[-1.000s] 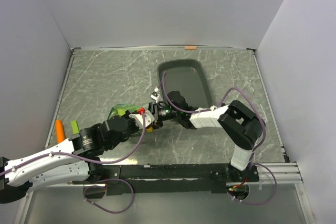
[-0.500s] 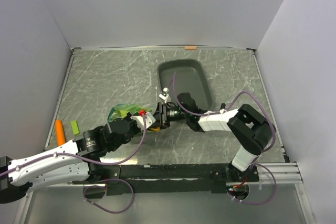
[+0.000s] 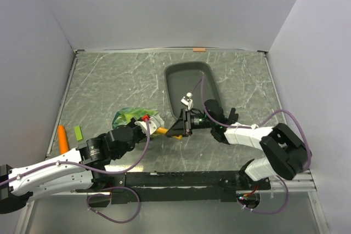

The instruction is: Fill the litter box with clean litter

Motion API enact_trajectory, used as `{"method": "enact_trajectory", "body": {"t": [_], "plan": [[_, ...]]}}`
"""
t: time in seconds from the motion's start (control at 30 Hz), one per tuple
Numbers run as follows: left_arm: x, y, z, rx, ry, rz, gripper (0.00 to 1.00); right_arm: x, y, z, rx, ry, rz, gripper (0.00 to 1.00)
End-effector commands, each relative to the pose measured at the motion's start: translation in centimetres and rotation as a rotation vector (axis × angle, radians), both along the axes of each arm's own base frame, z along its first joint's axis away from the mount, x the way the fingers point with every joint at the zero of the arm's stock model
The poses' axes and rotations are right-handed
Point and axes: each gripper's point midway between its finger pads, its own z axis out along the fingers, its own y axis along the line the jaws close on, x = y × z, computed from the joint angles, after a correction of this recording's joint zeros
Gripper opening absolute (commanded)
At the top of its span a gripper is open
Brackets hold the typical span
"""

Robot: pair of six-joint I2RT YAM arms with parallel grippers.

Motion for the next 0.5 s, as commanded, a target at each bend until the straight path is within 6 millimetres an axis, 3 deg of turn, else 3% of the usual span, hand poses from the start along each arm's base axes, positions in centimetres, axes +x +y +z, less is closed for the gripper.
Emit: {"method": "enact_trajectory", "body": {"t": [0.0,0.13,0.47], "plan": [[-0.2,-0.6,1.4,-0.108,-0.021,-0.004,0.01,-0.9,-1.6,1.0,0.019,-0.08,0.028,0.0],[-0.1,0.1,2.1,-0.145,-0.048,0.018,0.01,-1.3,-2.9,0.5,0.009,-0.073,0.002,0.0],[0.0,0.5,1.6,-0.141,-0.049,0.032,0.01,-1.7,-4.6,0.6,-0.016,-0.073,-0.055,0.0]]}}
